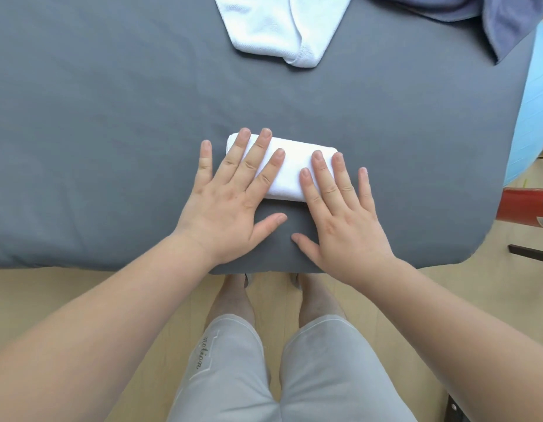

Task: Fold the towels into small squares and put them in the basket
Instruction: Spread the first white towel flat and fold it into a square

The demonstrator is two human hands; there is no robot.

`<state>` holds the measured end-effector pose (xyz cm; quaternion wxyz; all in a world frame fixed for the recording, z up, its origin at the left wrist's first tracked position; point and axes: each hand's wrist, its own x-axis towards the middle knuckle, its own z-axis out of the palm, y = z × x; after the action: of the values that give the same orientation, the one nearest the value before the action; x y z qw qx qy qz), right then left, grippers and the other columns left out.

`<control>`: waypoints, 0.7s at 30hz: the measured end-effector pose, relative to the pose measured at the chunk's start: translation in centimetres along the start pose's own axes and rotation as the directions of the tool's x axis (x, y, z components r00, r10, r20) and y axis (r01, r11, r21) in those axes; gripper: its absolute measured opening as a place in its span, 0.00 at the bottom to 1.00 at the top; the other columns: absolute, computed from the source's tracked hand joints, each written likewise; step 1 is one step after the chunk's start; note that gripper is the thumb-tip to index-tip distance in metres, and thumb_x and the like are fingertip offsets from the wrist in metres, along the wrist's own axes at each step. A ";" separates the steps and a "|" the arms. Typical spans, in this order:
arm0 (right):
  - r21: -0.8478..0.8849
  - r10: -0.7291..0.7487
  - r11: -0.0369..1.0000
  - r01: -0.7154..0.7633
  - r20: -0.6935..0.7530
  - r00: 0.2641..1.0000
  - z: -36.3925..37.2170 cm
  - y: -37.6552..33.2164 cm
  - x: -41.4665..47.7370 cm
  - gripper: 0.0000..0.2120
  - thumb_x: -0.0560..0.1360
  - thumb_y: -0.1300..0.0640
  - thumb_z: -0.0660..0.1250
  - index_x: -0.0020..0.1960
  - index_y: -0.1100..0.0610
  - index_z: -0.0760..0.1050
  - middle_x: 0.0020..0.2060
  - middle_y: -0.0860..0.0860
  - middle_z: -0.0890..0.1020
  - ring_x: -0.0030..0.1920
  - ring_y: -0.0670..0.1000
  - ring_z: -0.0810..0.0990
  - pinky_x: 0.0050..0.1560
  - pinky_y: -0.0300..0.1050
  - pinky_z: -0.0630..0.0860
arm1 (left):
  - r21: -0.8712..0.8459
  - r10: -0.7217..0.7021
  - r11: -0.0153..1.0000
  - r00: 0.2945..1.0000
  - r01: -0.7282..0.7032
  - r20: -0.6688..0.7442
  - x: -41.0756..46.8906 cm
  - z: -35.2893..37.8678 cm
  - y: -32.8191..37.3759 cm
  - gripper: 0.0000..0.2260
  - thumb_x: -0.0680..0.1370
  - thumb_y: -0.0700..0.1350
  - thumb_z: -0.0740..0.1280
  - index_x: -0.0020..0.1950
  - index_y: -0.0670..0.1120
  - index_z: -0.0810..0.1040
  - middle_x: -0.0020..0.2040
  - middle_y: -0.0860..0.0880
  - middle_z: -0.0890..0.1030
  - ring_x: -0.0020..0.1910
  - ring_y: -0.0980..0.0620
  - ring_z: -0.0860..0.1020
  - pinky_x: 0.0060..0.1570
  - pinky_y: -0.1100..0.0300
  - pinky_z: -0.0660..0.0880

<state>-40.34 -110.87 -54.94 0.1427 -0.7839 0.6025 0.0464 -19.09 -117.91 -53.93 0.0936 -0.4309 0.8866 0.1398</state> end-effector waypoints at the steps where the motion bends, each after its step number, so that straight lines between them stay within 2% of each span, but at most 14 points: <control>1: 0.004 0.011 1.000 -0.011 0.026 1.000 0.0 -0.2 0.1 0.48 0.74 0.39 0.67 0.82 0.57 0.47 0.82 0.56 0.47 0.81 0.61 0.45 0.77 0.70 0.49 | -0.029 -0.009 1.000 1.000 0.009 -0.009 0.2 -0.2 0.0 0.36 0.80 0.65 0.52 0.82 0.49 0.51 0.82 0.46 0.49 0.81 0.42 0.47 0.73 0.30 0.44; 3: 0.016 0.027 0.999 -0.027 0.046 0.999 -0.2 -0.4 0.6 0.48 0.74 0.38 0.65 0.82 0.57 0.47 0.82 0.55 0.45 0.81 0.60 0.42 0.77 0.69 0.47 | -0.110 -0.065 0.992 0.996 0.059 -0.055 1.0 -1.4 0.2 0.31 0.82 0.62 0.50 0.82 0.49 0.52 0.82 0.47 0.49 0.81 0.44 0.47 0.73 0.31 0.42; 6: 0.017 0.033 0.999 -0.035 0.073 0.997 -0.1 -0.5 0.5 0.47 0.75 0.38 0.64 0.83 0.57 0.45 0.82 0.55 0.44 0.81 0.60 0.40 0.78 0.68 0.46 | -0.226 -0.172 0.964 0.978 0.142 -0.118 3.7 -3.5 0.9 0.29 0.83 0.58 0.46 0.82 0.49 0.49 0.82 0.48 0.44 0.81 0.45 0.42 0.73 0.33 0.38; 8: 0.040 0.033 0.999 -0.037 0.089 0.995 0.1 -0.7 0.1 0.45 0.77 0.37 0.61 0.83 0.57 0.44 0.82 0.54 0.43 0.81 0.60 0.39 0.78 0.67 0.45 | -0.225 -0.194 0.960 0.975 0.166 -0.110 5.6 -3.6 1.2 0.29 0.83 0.57 0.44 0.82 0.49 0.46 0.82 0.49 0.42 0.81 0.46 0.40 0.73 0.33 0.37; 10: 0.117 0.028 0.993 -0.036 0.066 0.997 -0.1 -0.7 0.0 0.39 0.79 0.38 0.57 0.82 0.57 0.49 0.82 0.54 0.46 0.81 0.59 0.41 0.78 0.67 0.47 | -0.139 -0.182 0.975 0.981 0.172 -0.063 6.5 -2.2 1.3 0.28 0.83 0.57 0.44 0.82 0.49 0.43 0.82 0.50 0.40 0.80 0.46 0.38 0.74 0.32 0.38; 12: 0.254 0.045 0.967 -0.023 -0.078 0.996 -1.3 -0.5 0.5 0.30 0.82 0.43 0.56 0.78 0.59 0.63 0.80 0.56 0.58 0.81 0.60 0.52 0.77 0.68 0.54 | -0.091 -0.193 0.978 0.980 0.188 -0.042 6.5 -0.3 1.4 0.28 0.84 0.57 0.43 0.82 0.50 0.42 0.82 0.50 0.39 0.80 0.47 0.38 0.73 0.31 0.39; 14: 0.370 0.137 0.929 -0.017 -0.301 0.944 -3.3 -0.7 2.1 0.24 0.83 0.47 0.55 0.72 0.59 0.72 0.76 0.59 0.66 0.78 0.61 0.62 0.76 0.65 0.57 | -0.098 -0.218 0.973 0.974 0.211 -0.061 6.3 1.0 1.6 0.28 0.84 0.57 0.43 0.81 0.49 0.40 0.82 0.51 0.39 0.80 0.47 0.38 0.73 0.31 0.38; 15: 0.405 0.206 0.913 -0.044 -0.365 0.908 -4.3 -1.0 3.3 0.23 0.84 0.48 0.54 0.72 0.59 0.72 0.76 0.60 0.66 0.78 0.61 0.62 0.77 0.64 0.56 | -0.101 -0.231 0.969 0.970 0.224 -0.074 6.3 1.4 1.7 0.29 0.84 0.57 0.43 0.81 0.49 0.39 0.82 0.50 0.39 0.80 0.47 0.37 0.73 0.31 0.37; 17: 0.399 0.313 0.904 -0.151 -0.379 0.871 -5.4 -2.1 6.3 0.25 0.83 0.47 0.54 0.76 0.58 0.67 0.78 0.61 0.61 0.79 0.62 0.57 0.78 0.65 0.50 | -0.100 -0.267 0.961 0.960 0.258 -0.086 6.6 1.8 1.8 0.30 0.83 0.58 0.43 0.81 0.48 0.37 0.82 0.49 0.38 0.80 0.47 0.37 0.73 0.32 0.36; 21: 0.217 0.369 0.919 -0.328 -0.188 0.910 -2.2 -2.3 10.0 0.31 0.82 0.41 0.51 0.82 0.51 0.54 0.81 0.58 0.51 0.81 0.63 0.45 0.76 0.70 0.43 | -0.084 -0.269 0.961 0.959 0.262 -0.084 6.7 2.5 1.5 0.29 0.82 0.56 0.40 0.79 0.45 0.35 0.82 0.47 0.41 0.80 0.46 0.39 0.74 0.32 0.38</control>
<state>-35.62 -120.23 -54.90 0.1335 -0.6472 0.7470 -0.0726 -24.28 -121.12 -57.95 0.0539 -0.5553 0.8185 0.1372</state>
